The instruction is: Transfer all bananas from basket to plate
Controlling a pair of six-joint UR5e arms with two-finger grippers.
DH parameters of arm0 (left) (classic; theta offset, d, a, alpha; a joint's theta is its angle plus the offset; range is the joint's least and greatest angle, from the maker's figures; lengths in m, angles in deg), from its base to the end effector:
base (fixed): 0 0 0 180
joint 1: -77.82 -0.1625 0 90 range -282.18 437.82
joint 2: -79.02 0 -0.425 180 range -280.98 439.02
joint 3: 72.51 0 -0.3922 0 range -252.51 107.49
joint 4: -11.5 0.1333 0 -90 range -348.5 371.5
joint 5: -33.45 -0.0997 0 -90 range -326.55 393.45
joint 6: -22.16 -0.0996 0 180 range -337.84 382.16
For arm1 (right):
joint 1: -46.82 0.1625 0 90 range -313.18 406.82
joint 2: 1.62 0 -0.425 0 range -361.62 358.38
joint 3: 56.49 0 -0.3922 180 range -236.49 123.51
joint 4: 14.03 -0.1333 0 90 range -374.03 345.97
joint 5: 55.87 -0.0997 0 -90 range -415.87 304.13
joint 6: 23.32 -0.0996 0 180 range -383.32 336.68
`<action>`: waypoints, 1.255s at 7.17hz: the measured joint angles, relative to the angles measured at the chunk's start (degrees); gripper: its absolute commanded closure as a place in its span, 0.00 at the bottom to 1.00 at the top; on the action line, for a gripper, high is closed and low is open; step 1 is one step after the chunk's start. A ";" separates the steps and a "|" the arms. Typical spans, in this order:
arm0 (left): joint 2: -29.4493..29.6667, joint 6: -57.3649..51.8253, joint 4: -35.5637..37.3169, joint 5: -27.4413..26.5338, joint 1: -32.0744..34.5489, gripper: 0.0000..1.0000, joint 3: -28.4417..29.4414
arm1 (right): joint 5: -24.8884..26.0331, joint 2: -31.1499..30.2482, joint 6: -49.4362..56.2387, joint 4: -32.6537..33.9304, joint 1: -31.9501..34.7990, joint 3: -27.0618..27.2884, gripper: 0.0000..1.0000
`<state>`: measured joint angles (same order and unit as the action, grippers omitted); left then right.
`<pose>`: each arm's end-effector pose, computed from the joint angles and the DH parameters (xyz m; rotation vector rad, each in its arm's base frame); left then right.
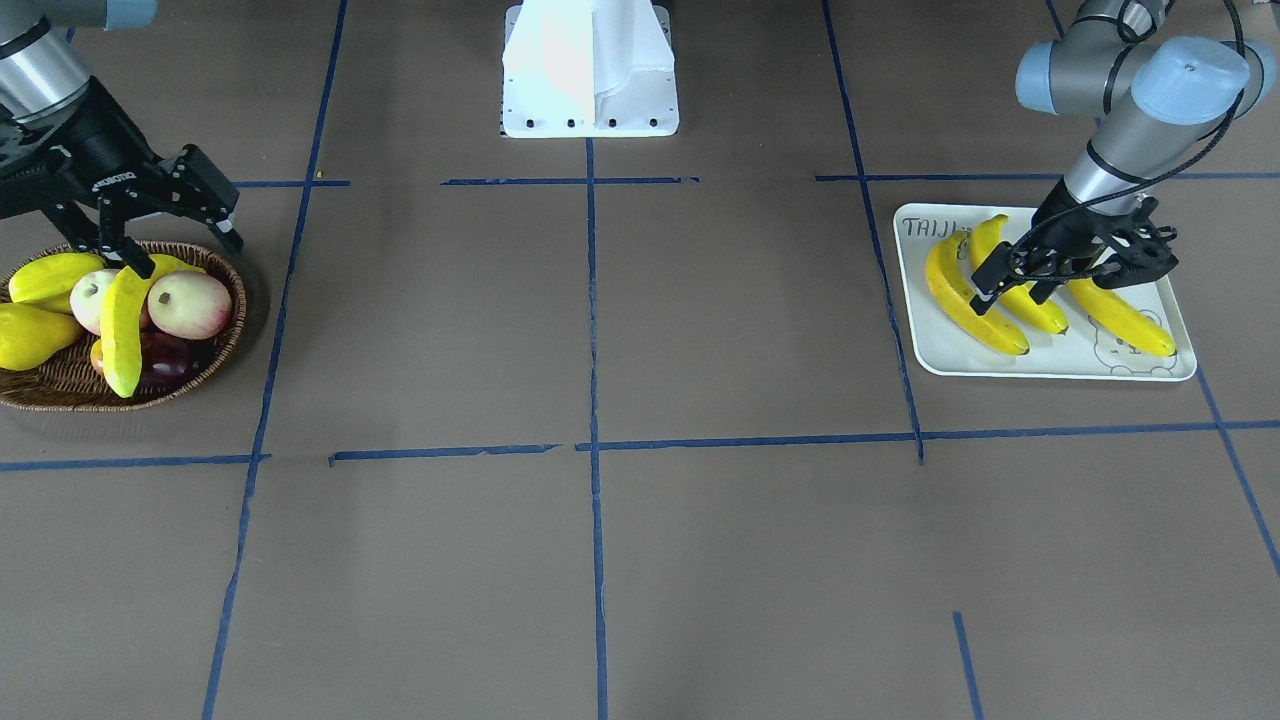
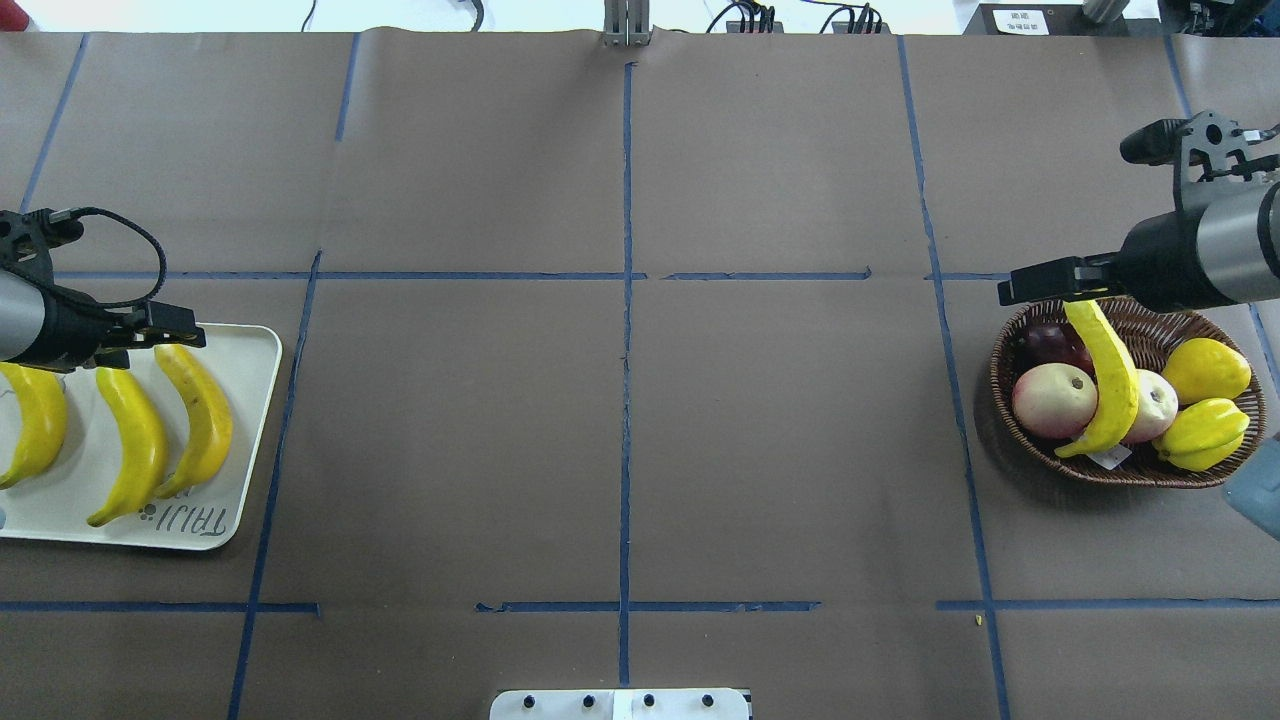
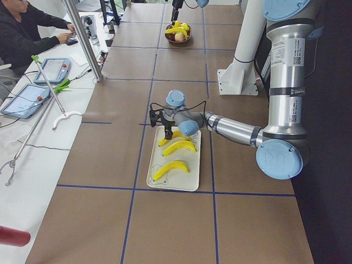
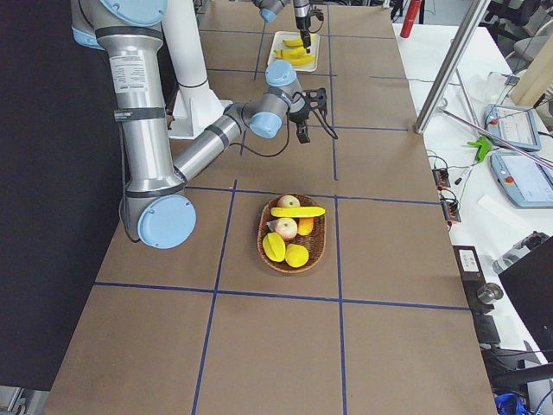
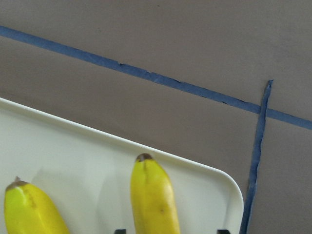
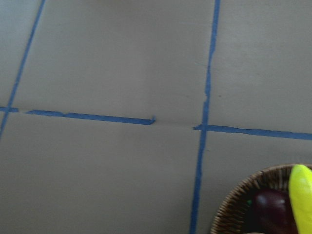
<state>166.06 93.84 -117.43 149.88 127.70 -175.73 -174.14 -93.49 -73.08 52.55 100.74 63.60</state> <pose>0.2520 -0.4371 0.4999 0.1148 0.9429 -0.3111 -0.2027 -0.4244 0.3781 0.3327 -0.9351 -0.0034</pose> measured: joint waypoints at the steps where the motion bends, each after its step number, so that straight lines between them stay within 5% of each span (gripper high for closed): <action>1: 0.09 0.03 0.20 1.99 0.29 0.00 -1.34 | -0.36 -3.07 4.22 -0.17 1.48 -0.31 0.00; 3: 0.98 0.23 0.33 6.00 1.19 0.00 -2.25 | -0.77 -7.52 7.44 -0.33 2.99 -1.63 0.00; 6: 2.64 0.52 0.35 6.67 1.33 0.00 -1.54 | -0.57 -7.70 -12.12 -6.93 0.32 -7.04 0.00; 9: 3.87 0.62 0.42 6.62 1.28 0.00 -1.24 | -0.24 -7.98 -15.68 -10.08 -2.41 -10.92 0.00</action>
<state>169.92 94.46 -117.01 156.50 128.98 -176.97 -174.38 -101.47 -88.76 42.47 98.33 52.68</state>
